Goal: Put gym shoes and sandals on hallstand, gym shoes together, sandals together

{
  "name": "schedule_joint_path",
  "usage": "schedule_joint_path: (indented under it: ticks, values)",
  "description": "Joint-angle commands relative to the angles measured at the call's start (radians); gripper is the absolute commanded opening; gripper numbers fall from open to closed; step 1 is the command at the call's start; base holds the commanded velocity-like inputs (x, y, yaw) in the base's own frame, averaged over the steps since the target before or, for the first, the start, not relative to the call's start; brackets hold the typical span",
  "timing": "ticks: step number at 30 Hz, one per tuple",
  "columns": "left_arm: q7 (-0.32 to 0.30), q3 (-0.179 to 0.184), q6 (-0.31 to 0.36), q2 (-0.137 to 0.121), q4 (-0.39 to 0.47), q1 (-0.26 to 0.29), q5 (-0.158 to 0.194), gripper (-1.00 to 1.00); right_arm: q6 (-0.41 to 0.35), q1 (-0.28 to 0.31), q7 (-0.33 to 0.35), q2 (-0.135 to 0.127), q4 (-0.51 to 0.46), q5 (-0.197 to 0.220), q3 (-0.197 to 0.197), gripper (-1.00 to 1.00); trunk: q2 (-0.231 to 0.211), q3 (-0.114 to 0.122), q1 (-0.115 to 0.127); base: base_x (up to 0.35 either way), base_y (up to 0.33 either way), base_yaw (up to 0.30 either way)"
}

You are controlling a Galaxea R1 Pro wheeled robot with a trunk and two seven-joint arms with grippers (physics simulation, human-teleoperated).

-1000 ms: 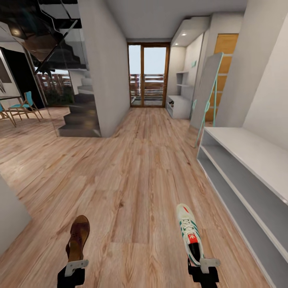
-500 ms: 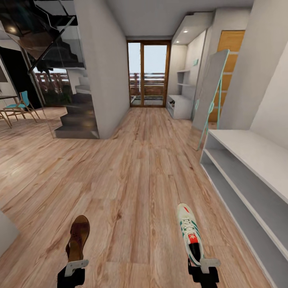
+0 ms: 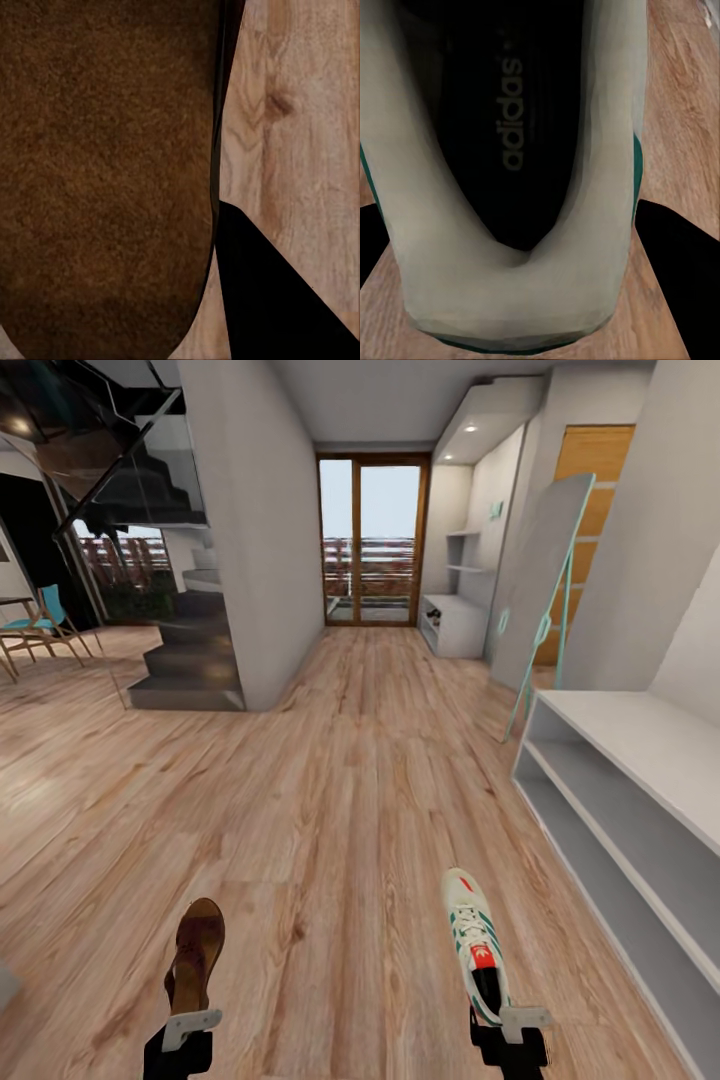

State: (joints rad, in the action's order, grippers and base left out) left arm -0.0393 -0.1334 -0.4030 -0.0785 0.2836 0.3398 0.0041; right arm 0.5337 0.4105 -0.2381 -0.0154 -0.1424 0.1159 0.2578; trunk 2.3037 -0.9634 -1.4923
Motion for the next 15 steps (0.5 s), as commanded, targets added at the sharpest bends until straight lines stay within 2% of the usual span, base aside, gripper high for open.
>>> schedule_joint_path:
  ticks: [1,7,15]
  values:
    - [-0.004,-0.005,-0.002,0.0,-0.001,0.001,-0.004,-1.0,0.003,0.001,-0.003,0.0,0.0,0.01,0.009,-1.0,0.0,-0.001,0.0,0.32,0.141,0.0]
    - [-0.004,-0.005,-0.002,0.0,0.0,0.001,-0.005,-1.0,0.003,0.001,-0.002,0.0,0.001,0.01,0.009,-1.0,0.0,-0.001,0.0,0.32,0.143,-0.027]
    - [-0.004,-0.005,-0.003,-0.001,0.0,0.001,-0.006,-1.0,0.002,0.001,0.0,0.0,0.001,0.01,0.009,-1.0,0.0,-0.001,0.0,0.319,0.144,-0.231]
